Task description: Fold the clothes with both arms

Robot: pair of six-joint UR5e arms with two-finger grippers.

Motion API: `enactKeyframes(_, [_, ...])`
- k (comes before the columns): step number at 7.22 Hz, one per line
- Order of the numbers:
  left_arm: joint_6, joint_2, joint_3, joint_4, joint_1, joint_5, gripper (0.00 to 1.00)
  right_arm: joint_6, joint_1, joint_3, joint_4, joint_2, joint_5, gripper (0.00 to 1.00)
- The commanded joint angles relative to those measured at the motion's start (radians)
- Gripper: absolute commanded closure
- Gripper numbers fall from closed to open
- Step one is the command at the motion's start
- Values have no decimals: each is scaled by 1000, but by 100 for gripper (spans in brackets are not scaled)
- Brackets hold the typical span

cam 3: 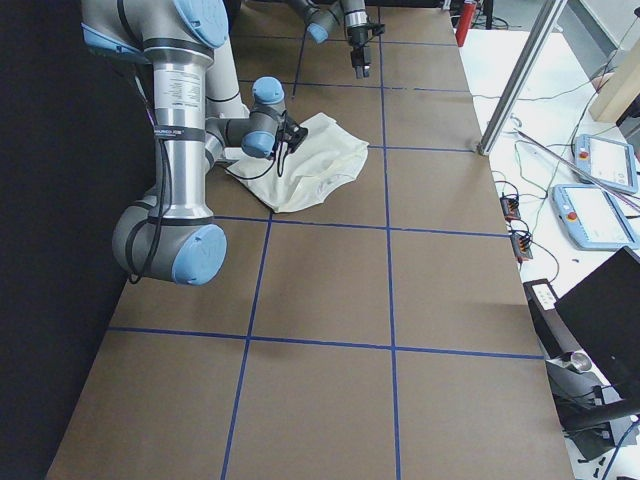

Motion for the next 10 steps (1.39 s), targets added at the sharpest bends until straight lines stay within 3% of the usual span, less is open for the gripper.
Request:
enactKeyframes(1, [-98,1,-7,117,139,80,20,-90,198,-209,0,172,-35,0])
enactKeyframes(2, [-104,1,-7,179,202,135,21,-110,201,-270,0,232,-69,0])
enactKeyframes(4, [-104,-59,-4,336,271,166,25,-115,198,-277,4,245,-60,0])
enactKeyframes(9, [-104,-64,-6,475,311,171,28,-138,183,-283,7,247,-70,0])
enactKeyframes(10, [-103,-61,2,484,314,172,33,-135,181,-281,11,247,-78,0])
